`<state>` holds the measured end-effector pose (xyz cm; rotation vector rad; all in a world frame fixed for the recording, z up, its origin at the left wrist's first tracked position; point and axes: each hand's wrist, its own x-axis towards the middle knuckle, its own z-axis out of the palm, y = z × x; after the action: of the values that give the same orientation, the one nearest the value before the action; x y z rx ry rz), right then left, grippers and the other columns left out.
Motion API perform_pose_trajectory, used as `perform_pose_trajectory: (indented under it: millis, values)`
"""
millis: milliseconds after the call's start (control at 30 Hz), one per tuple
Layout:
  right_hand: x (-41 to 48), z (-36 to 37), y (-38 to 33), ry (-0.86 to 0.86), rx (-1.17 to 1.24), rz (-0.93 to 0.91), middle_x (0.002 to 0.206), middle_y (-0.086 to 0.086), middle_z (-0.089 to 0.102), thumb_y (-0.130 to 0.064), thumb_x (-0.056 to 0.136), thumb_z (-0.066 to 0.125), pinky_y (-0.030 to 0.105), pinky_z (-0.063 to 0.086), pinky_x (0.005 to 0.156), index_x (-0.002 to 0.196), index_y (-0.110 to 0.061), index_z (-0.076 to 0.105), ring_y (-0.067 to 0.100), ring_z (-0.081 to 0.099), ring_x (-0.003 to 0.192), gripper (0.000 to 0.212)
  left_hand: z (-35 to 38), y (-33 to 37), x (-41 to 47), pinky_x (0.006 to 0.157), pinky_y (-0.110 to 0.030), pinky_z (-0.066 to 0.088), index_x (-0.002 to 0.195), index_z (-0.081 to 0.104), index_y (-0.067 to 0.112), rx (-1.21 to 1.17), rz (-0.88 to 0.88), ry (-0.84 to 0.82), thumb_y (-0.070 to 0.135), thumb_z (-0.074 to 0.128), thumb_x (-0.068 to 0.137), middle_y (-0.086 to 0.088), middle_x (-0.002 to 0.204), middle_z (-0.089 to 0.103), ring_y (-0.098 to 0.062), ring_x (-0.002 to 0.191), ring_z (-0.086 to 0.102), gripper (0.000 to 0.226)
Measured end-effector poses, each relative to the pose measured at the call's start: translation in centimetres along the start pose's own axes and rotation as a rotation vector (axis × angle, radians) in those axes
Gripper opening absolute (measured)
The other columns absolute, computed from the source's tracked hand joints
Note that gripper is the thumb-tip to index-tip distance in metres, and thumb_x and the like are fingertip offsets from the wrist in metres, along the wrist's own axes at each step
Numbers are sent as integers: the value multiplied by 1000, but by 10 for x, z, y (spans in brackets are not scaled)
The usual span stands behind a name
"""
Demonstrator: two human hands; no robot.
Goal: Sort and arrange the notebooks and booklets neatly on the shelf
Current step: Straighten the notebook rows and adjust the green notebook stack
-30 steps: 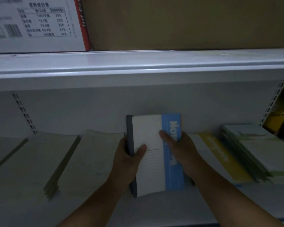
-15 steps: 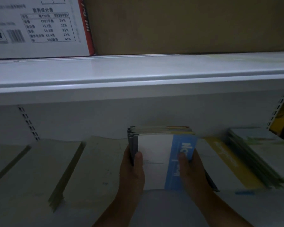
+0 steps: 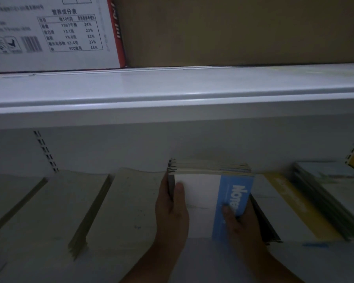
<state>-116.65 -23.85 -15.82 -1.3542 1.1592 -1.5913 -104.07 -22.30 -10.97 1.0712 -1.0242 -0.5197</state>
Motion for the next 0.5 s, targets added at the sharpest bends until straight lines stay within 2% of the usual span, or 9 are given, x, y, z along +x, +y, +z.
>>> perform_pose_trajectory:
  millis: [67, 133, 200, 300, 333, 367, 400, 467, 500]
  values:
    - [-2, -2, 7, 5, -4, 27, 93, -10, 61, -28, 85, 65, 7, 49, 60, 111, -26, 50, -10, 62, 79, 30, -2, -2, -1, 77, 7, 33, 115, 54, 27, 37, 9, 5, 30, 44, 90, 26, 104, 55, 27, 93, 50, 27]
    - [-1, -1, 9, 19, -46, 3, 90, -10, 60, -14, 88, 62, 4, 48, 61, 111, -22, 48, -8, 62, 80, 29, -4, -6, -3, 75, 7, 33, 107, 53, 27, 125, 87, -3, 34, 43, 90, 24, 96, 55, 28, 89, 49, 22]
    - [4, 0, 8, 17, -100, -28, 86, -12, 60, -25, 84, 68, 3, 47, 59, 107, -23, 48, -10, 62, 78, 31, -3, -7, -1, 69, 5, 36, 105, 53, 18, 159, 93, -10, 34, 41, 94, 19, 88, 54, 24, 82, 52, 23]
    - [17, -3, -10, -11, -168, 8, 83, -16, 60, -22, 87, 65, 2, 46, 57, 101, -29, 53, -9, 62, 73, 20, 1, 4, 19, 58, -9, 42, 93, 48, 27, 179, -122, -90, 51, 36, 91, 10, 80, 54, 5, 68, 54, 26]
    - [23, -5, -17, -33, -206, 49, 81, -18, 59, -24, 88, 61, 2, 45, 55, 100, -30, 54, -8, 61, 69, 15, 2, 4, 29, 59, -12, 42, 97, 48, 26, 197, -227, -141, 51, 35, 91, 9, 83, 54, 3, 70, 52, 28]
    - [31, -5, -26, -62, -253, 104, 79, -17, 58, -30, 89, 59, 4, 44, 51, 98, -30, 55, -6, 58, 66, 10, 3, 5, 39, 64, -17, 45, 111, 47, 23, 209, -328, -215, 50, 39, 93, 9, 93, 56, -1, 79, 54, 33]
    - [40, -5, -33, -94, -297, 169, 77, -16, 58, -38, 89, 57, 7, 42, 49, 97, -29, 56, -3, 55, 67, 12, 3, 5, 46, 78, -23, 49, 131, 39, 20, 236, -391, -292, 49, 45, 92, 8, 112, 56, -7, 95, 56, 49]
    - [55, -5, -31, -137, -383, 337, 82, -4, 62, -50, 88, 53, 21, 45, 58, 101, -21, 59, 11, 57, 71, 32, -3, 5, 46, 111, -36, 35, 151, 7, 24, 313, -379, -408, 53, 62, 82, 3, 150, 31, -15, 134, 37, 93]
    - [61, -4, -26, -156, -428, 423, 91, 5, 64, -54, 87, 52, 26, 47, 66, 108, -14, 61, 19, 59, 77, 46, -6, 2, 39, 116, -38, 27, 151, 1, 29, 374, -297, -479, 59, 69, 73, 4, 156, 19, -14, 141, 26, 107]
